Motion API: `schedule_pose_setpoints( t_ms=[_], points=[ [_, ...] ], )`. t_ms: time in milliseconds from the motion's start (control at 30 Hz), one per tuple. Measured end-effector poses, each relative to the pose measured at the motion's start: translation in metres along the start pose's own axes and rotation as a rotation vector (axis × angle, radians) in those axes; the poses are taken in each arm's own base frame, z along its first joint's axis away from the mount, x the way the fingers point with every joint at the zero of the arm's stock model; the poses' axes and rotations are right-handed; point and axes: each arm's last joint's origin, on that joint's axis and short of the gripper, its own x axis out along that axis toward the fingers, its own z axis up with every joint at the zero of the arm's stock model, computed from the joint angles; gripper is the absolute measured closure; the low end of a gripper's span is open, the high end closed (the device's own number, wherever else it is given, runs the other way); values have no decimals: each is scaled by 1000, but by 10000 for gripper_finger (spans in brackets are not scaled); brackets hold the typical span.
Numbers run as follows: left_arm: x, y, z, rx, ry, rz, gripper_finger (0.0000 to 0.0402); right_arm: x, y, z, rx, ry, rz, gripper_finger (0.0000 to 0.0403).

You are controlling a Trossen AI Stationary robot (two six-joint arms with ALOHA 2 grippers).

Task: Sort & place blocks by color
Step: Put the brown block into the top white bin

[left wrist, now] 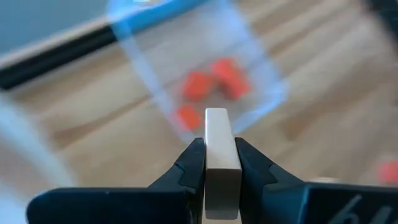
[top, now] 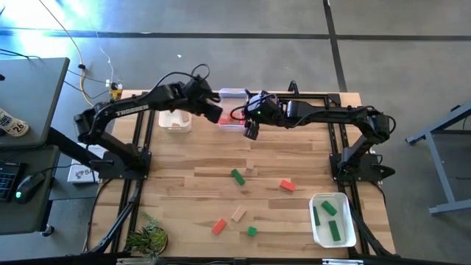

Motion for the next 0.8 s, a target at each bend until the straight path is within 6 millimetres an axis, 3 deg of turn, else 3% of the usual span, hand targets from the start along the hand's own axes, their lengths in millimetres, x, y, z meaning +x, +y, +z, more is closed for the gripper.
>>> schedule_pose_setpoints(
  t_ms=[200, 367, 800],
  points=[
    [-19, 22, -13, 42, 47, 299, 367, 0, 0, 0, 49, 0, 9, 160],
    [-23, 32, -22, 89, 105, 485, 367, 0, 2, 0, 120, -2, 82, 160],
    [-2, 56, -47, 99, 236, 600, 364, -7, 23, -7, 305, 98, 214, 160]
  ],
)
